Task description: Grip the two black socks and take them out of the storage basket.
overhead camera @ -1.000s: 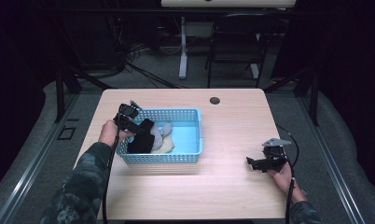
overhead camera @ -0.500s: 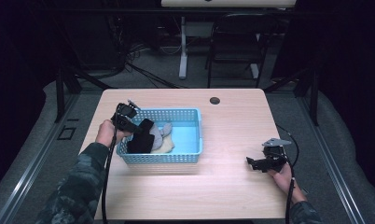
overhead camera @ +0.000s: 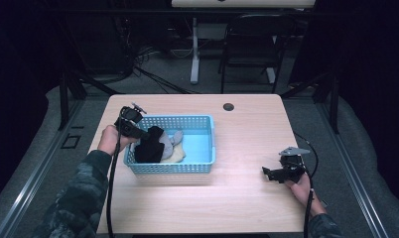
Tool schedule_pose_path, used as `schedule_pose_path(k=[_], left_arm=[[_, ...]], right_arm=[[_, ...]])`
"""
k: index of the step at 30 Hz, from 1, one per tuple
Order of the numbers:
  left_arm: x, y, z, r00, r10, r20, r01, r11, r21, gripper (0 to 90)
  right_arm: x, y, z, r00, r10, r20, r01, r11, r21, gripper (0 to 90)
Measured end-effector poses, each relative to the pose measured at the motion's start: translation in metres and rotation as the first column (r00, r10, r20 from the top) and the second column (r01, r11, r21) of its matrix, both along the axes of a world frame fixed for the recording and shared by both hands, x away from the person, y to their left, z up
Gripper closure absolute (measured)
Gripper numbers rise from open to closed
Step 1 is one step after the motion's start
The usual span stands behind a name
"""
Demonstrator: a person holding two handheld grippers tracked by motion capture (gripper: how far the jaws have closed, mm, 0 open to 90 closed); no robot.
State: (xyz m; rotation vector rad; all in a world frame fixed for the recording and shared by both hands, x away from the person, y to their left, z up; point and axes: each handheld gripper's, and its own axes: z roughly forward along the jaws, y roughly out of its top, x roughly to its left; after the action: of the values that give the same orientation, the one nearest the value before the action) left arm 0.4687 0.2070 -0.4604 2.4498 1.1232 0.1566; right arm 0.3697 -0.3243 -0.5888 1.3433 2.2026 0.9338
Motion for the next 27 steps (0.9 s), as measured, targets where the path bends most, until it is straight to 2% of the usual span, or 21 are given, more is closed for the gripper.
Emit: schedule_pose_path(k=[11,19,27], left_arm=[[0.000,-0.004,0.002,0.9999,-0.015,0.000,0.015,0.9999,0.008,82.7],[0.002,-0.010,0.017,0.9989,-0.031,0.035,0.031,0.9995,0.005,82.7],[0.005,-0.017,0.034,0.9976,-0.047,0.051,0.047,0.9989,0.004,82.7]], right_arm=[[0.000,0.000,0.000,1.0000,0.000,0.000,0.000,1.0000,0.000,2.4],[0.000,0.000,0.000,1.0000,0.000,0.000,0.000,1.0000,0.000,2.4],[0.000,0.000,0.000,1.0000,0.000,0.000,0.000,1.0000,0.000,2.3]])
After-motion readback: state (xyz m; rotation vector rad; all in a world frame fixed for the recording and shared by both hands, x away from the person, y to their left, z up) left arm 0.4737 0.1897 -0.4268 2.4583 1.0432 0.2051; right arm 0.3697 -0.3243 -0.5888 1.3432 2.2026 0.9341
